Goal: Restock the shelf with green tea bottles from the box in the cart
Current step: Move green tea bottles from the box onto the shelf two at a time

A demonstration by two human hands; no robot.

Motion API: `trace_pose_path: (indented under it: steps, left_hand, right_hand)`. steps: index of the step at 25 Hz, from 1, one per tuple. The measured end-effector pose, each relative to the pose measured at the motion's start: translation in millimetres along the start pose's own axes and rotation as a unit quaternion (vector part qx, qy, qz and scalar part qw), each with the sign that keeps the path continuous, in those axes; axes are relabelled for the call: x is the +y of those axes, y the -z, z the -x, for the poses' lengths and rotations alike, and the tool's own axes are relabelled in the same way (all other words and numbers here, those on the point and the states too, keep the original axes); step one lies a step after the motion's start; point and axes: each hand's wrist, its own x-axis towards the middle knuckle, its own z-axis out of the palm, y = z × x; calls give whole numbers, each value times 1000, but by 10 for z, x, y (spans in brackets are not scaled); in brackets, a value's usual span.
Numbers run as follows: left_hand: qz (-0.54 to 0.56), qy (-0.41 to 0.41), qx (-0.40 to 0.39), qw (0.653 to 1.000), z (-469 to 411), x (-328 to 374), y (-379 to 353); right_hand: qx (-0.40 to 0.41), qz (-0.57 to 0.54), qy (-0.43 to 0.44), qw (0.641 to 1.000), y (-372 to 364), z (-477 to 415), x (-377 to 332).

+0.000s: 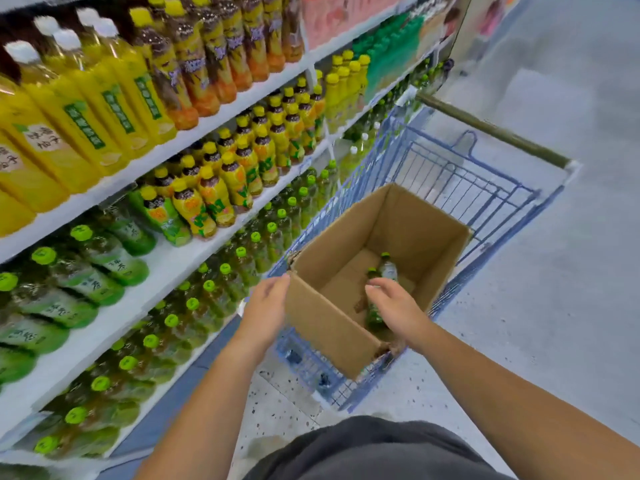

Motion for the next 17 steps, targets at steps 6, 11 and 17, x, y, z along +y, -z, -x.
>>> trace_pose_path:
  steps: [6,11,17]
  left_hand:
    - [-42,34,-37,998,-311,298,-877]
    - [-137,44,-116,983,-1008,330,-1448]
    - [-263,38,-286,921,-2065,-242,-2167]
  right_hand:
    - [11,0,-65,998,687,-533,288]
    - [74,2,-92,993,778,-1079,366]
    - [137,28,-149,979,607,-1891,794]
